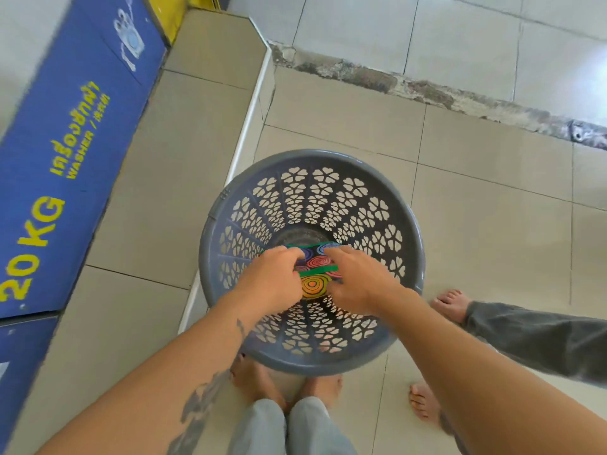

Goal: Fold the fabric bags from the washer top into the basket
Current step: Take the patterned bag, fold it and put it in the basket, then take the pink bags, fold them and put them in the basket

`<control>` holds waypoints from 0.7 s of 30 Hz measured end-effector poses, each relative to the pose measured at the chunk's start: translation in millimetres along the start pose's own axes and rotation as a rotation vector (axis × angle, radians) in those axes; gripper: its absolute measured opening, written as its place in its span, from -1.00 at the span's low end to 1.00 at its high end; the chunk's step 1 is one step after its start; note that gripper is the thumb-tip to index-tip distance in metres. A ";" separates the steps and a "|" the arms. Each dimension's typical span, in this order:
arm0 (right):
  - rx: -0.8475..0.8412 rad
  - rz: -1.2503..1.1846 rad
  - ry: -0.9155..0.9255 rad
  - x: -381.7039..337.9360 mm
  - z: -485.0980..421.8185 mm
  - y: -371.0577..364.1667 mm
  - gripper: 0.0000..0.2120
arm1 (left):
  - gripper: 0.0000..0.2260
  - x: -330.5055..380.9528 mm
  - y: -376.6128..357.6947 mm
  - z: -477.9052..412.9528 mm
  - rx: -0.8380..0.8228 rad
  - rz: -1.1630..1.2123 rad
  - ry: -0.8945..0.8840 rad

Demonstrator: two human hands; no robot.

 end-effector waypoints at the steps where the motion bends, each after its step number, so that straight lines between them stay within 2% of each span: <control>1: 0.033 -0.023 0.013 -17.2 14.4 19.2 -0.37 | -0.60 3.0 26.7 15.0 0.042 0.011 0.006; 5: 0.173 -0.077 0.101 -94.4 77.0 100.7 -0.42 | -0.64 15.8 141.5 84.3 0.200 0.037 0.034; 11: 0.296 -0.042 0.255 -216.4 167.2 203.4 -0.46 | -0.71 28.4 297.1 198.2 0.468 0.050 0.073; 21: 0.517 0.054 0.538 -416.8 293.3 300.1 -0.46 | -0.70 11.1 483.7 393.0 0.835 -0.034 0.081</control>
Point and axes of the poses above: each hand's wrist, its own z-axis away from the middle knuckle, its own y-axis out of the back of the hand, x = y × z, the point moved 10 cm from there along -z, towards the middle knuckle, and after that the axes turned 13 degrees about -z, right-handed, at the moved point
